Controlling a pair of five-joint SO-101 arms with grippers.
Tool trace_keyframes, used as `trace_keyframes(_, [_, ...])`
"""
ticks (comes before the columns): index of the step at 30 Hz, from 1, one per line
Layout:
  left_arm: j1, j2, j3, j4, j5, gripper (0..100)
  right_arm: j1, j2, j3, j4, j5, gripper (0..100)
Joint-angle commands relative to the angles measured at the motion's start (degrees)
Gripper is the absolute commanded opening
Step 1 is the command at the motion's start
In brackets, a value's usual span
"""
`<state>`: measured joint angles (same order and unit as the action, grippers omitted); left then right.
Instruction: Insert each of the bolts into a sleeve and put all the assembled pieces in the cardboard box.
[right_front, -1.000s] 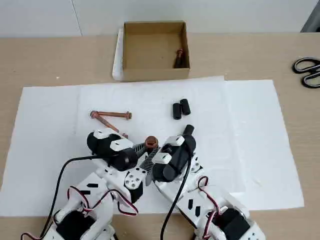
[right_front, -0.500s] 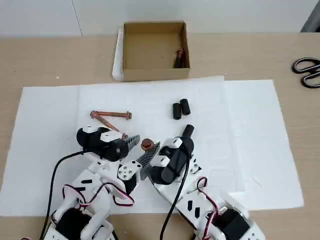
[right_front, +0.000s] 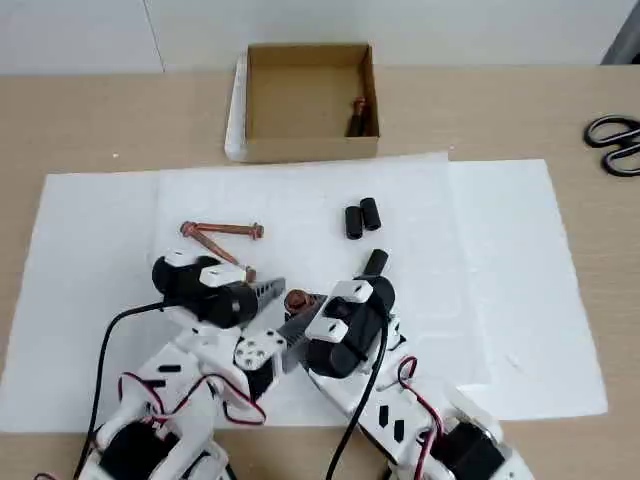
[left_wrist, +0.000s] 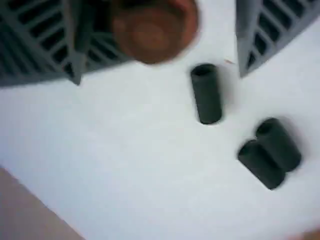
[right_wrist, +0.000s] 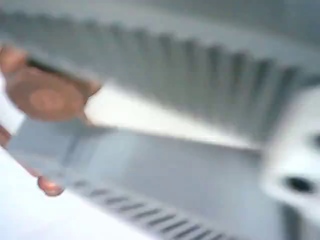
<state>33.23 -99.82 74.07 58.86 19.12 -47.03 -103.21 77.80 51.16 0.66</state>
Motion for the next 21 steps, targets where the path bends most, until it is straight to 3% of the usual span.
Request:
trace_keyframes(1, [3.87, 0.26, -4.09, 3.16, 3.52, 20, -0.48, -0.66, -3.43, -1.89, 0.35, 0.2])
trace_keyframes(8, [3.08, 0.35, -8.31, 3.08, 4.48, 19, -0.40, -0.57, -3.08, -1.89, 0.35, 0.2])
trace_keyframes(16, [-4.13, 0.35, -12.35, 2.73, 0.18, 19, 0.84, -0.66, -1.32, -1.89, 0.26, 0.2])
trace_keyframes(21, [-10.20, 1.67, -15.43, -1.93, -1.67, 19, 0.92, -0.66, 0.00, -1.89, 0.26, 0.2])
